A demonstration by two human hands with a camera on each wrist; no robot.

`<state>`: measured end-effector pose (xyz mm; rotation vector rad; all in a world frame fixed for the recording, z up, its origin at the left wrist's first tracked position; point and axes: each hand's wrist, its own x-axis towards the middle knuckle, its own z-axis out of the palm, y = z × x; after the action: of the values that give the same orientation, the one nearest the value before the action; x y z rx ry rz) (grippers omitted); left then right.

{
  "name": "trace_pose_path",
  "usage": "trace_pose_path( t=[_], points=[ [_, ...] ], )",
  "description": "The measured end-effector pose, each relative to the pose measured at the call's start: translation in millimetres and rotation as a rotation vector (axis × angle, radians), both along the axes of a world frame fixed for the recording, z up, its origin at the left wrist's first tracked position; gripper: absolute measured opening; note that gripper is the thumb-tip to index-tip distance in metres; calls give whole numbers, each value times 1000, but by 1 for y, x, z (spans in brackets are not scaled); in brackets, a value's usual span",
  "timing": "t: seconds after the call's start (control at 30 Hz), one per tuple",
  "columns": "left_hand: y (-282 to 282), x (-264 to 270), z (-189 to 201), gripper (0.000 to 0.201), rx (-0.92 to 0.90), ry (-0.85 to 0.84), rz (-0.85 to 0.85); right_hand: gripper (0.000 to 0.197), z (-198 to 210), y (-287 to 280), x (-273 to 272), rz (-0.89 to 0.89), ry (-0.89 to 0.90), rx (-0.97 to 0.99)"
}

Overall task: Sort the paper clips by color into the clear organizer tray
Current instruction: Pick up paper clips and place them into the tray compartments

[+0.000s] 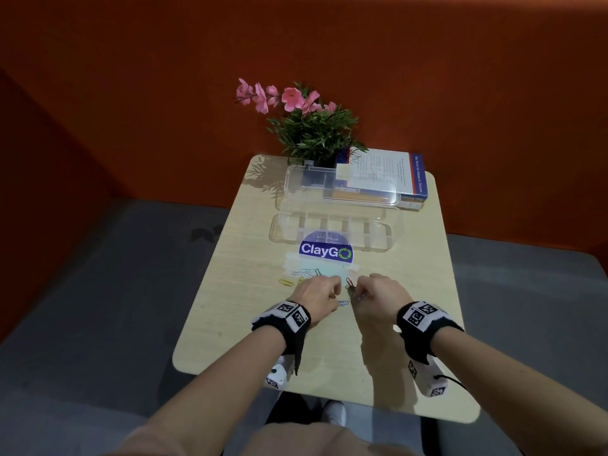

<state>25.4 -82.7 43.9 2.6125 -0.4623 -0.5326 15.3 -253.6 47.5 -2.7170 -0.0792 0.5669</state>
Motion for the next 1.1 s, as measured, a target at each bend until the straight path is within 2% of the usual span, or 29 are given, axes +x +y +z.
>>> trace_pose_path(
  t=[0.17, 0.33, 0.47, 0.6, 0.7, 0.77, 0.87, 0.9, 1.0, 1.1],
  points=[
    [-13, 0, -4, 22, 40, 38, -7, 21, 6, -2, 9, 58, 34, -78],
    [-17, 4, -4, 14, 81, 65, 5, 20, 5, 2, 15, 174, 95, -180],
    [-19, 7, -3, 14, 120, 94, -23, 32, 5, 6, 16, 225, 146, -273],
    [-17, 7, -2, 13, 126, 112, -54, 33, 7, 9, 10, 189, 112, -276],
    [-15, 4, -5, 18, 157, 101, -110, 28, 5, 2, 13, -49, 161, -43],
    [-13, 2, -3, 21, 163, 94, -134, 23, 7, -4, 18, -311, 241, 297],
    [-9, 3, 7, 21, 87, 125, -69, 31, 17, -9, 19, -743, 374, 836],
    [-6, 5, 11, 19, 51, 139, -23, 30, 21, -10, 18, -807, 419, 945],
    [2, 17, 21, 21, -79, 211, 167, 30, 24, -11, 19, -826, 549, 1125],
    [14, 36, 33, 28, -321, 344, 432, 27, 22, -10, 19, -857, 613, 1253]
  ],
)
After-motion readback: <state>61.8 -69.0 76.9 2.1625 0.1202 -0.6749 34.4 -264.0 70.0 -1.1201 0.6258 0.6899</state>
